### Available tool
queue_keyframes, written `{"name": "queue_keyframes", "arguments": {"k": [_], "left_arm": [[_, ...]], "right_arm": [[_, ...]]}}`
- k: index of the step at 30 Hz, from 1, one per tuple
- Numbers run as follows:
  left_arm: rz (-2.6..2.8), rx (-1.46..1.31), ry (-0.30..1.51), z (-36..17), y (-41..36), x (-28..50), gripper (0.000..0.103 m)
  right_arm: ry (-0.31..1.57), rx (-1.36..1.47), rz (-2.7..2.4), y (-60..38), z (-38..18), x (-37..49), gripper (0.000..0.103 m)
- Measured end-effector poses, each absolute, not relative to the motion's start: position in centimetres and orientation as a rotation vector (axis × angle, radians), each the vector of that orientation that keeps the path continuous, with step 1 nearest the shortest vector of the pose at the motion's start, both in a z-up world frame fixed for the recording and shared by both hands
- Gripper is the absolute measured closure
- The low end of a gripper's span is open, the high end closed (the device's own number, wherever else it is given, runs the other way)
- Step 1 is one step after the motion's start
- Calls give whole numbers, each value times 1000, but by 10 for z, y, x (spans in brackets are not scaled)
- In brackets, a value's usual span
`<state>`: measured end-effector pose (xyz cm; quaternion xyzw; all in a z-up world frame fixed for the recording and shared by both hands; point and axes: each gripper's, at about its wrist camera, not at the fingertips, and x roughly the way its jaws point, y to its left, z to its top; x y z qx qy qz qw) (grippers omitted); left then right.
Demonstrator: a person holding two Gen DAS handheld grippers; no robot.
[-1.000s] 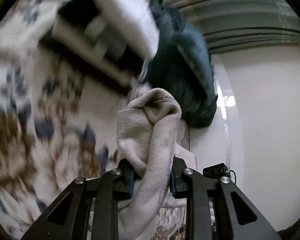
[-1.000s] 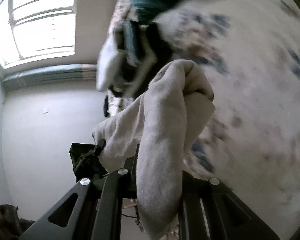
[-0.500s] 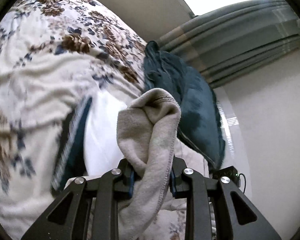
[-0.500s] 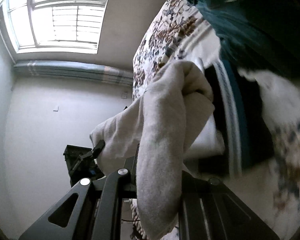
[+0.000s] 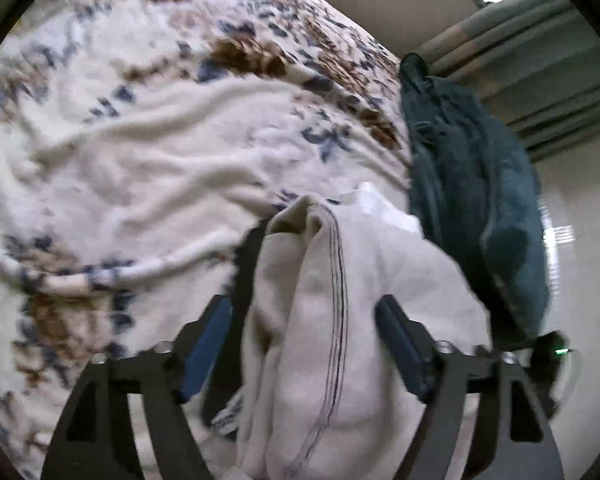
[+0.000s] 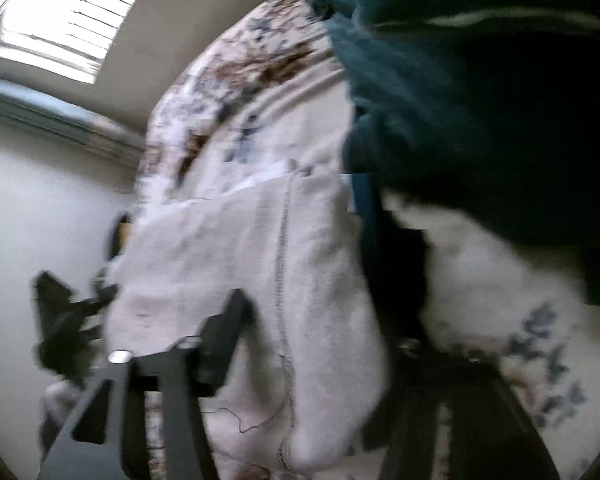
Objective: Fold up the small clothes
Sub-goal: 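Lift the folded shirt with both grippers and place it on the clothes stack, then open both grippers and withdraw them from the stack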
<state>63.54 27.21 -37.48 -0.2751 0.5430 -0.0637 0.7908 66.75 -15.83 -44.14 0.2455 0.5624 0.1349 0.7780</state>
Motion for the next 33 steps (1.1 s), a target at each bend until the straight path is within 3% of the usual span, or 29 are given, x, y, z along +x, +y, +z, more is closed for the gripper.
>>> {"name": "queue_keyframes", "arguments": {"k": [1, 3, 5, 9, 18, 33], "left_arm": [[-83, -517, 1157, -366, 267, 629, 20], [-8, -367, 1126, -351, 252, 619, 10], [88, -194, 1088, -336, 233, 605, 5], [124, -68, 1046, -321, 198, 571, 5], [123, -40, 1030, -281, 153, 513, 5], [91, -23, 897, -136, 126, 355, 5]], "right_arm": [[1207, 487, 256, -156, -435, 664, 36], [1190, 371, 174, -147, -420, 654, 8], [1169, 225, 92, -133, -404, 637, 0], [1123, 42, -11, -109, -379, 598, 0], [1013, -27, -124, -92, -306, 515, 0], [824, -37, -108, -103, -121, 315, 0]]}}
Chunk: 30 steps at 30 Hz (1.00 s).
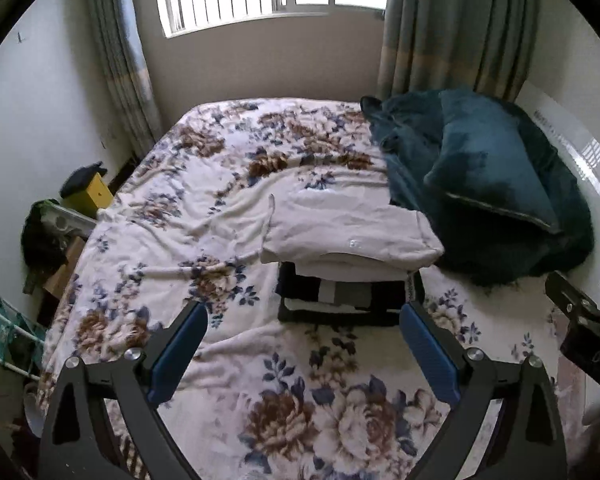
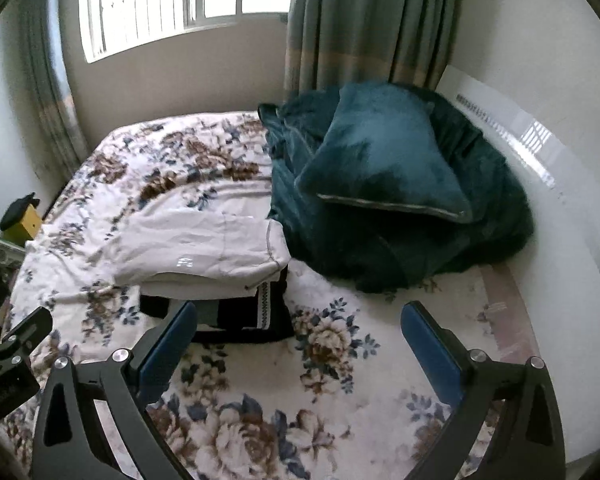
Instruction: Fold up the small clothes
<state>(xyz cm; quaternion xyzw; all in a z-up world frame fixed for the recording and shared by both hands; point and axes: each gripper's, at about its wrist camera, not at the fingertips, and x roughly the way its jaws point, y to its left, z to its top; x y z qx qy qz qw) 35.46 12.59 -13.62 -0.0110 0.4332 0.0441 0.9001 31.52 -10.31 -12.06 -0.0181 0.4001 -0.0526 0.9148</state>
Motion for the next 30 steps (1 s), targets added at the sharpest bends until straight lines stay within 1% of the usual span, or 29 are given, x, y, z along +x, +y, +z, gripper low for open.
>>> {"name": "queue_keyframes", "arguments": {"k": [7, 14, 21, 22, 23, 30], "left_arm": [[94, -10, 828, -70, 122, 282, 5], [89, -19, 781, -32, 119, 224, 5], [106, -34, 754, -16, 123, 186, 5], [111, -34, 754, -14, 122, 182, 0], [114, -36, 752, -12, 122, 180, 0], [130, -41, 726, -2, 124, 168, 0]], "right_arm": [[740, -24, -90, -108, -43, 217, 0], [663, -18, -59, -108, 22, 133, 0], [635, -29, -34, -108, 51, 79, 0], [630, -33, -31, -108, 55, 72, 0], [627, -36, -28, -108, 58, 67, 0], [618, -28, -18, -115, 70, 58, 0]]}}
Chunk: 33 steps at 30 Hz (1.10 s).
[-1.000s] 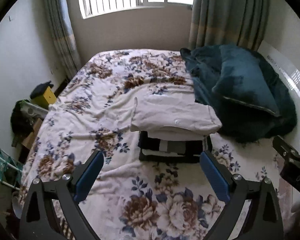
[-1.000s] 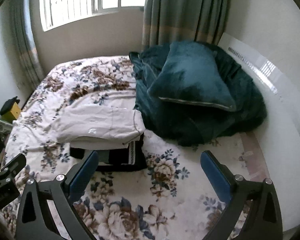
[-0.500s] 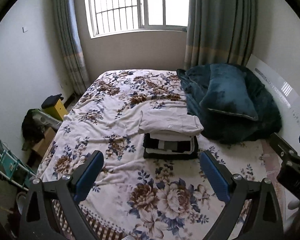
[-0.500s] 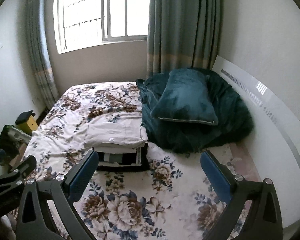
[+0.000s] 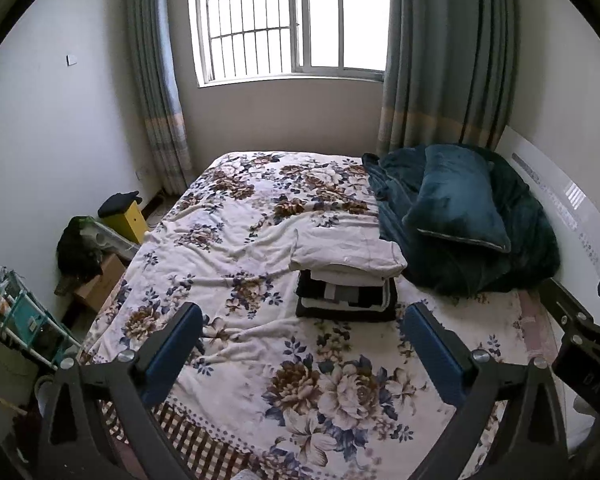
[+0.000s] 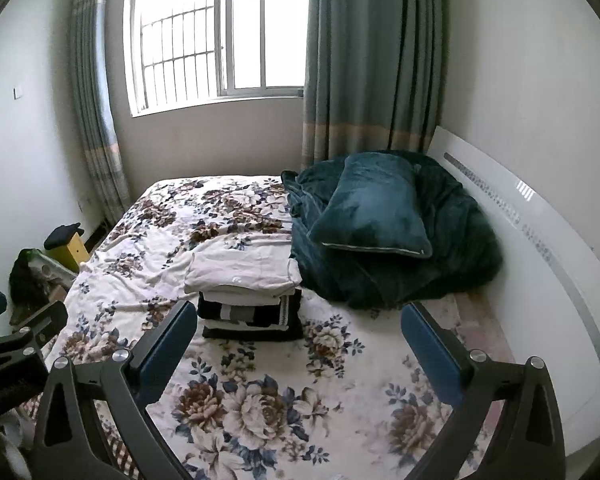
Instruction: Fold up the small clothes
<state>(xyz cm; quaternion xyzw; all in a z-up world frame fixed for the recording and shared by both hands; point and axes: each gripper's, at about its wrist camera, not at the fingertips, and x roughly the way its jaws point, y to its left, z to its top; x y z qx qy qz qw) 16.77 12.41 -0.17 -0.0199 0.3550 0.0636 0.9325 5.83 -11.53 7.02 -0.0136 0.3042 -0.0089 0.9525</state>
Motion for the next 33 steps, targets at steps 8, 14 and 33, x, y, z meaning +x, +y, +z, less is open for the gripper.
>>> {"name": "queue_keyframes", "arguments": {"k": [8, 14, 33], "left_arm": [[135, -29, 716, 3, 118, 165, 0], [145, -15, 722, 4, 112, 162, 0], [159, -16, 730, 4, 114, 152, 0]], "right_arm": [[605, -27, -20, -125, 77, 56, 0], [635, -20, 9, -125, 72, 59, 0], [640, -16, 19, -122, 68, 55, 0]]}}
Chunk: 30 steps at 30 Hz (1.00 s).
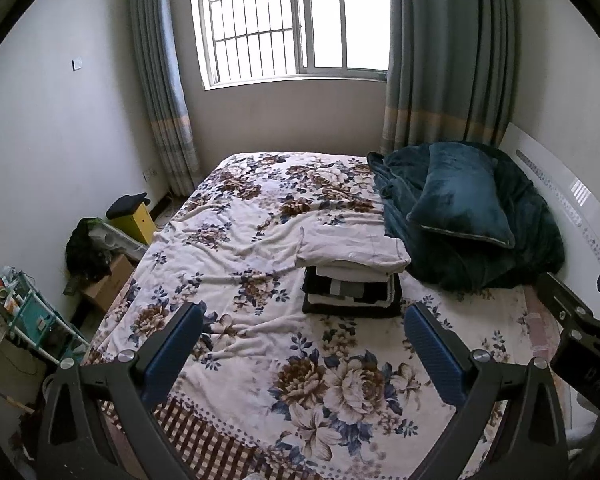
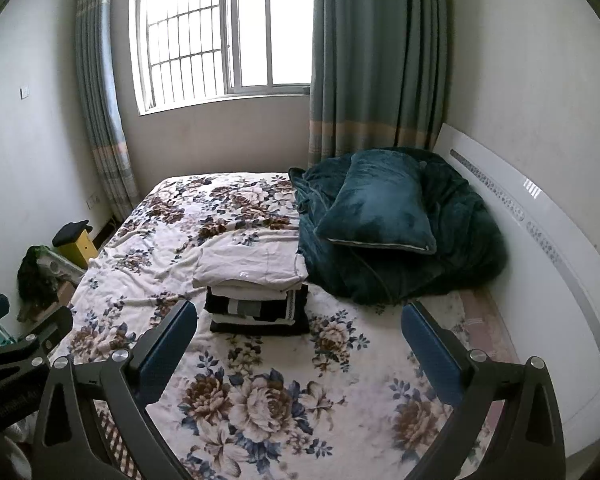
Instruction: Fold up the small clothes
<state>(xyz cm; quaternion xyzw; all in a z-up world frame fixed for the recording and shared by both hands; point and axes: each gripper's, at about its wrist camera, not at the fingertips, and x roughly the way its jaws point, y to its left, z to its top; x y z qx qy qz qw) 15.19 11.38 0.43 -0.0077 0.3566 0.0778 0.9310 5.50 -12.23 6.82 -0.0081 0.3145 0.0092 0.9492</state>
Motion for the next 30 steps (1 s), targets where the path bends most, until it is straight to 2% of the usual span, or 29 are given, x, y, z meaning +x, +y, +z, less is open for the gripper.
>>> {"name": "queue_keyframes", "arguments": {"k": [30], "left_arm": [[171, -23, 727, 7, 123, 152, 0]], "right_arm": [[657, -6, 33, -119, 67, 54, 0]]}}
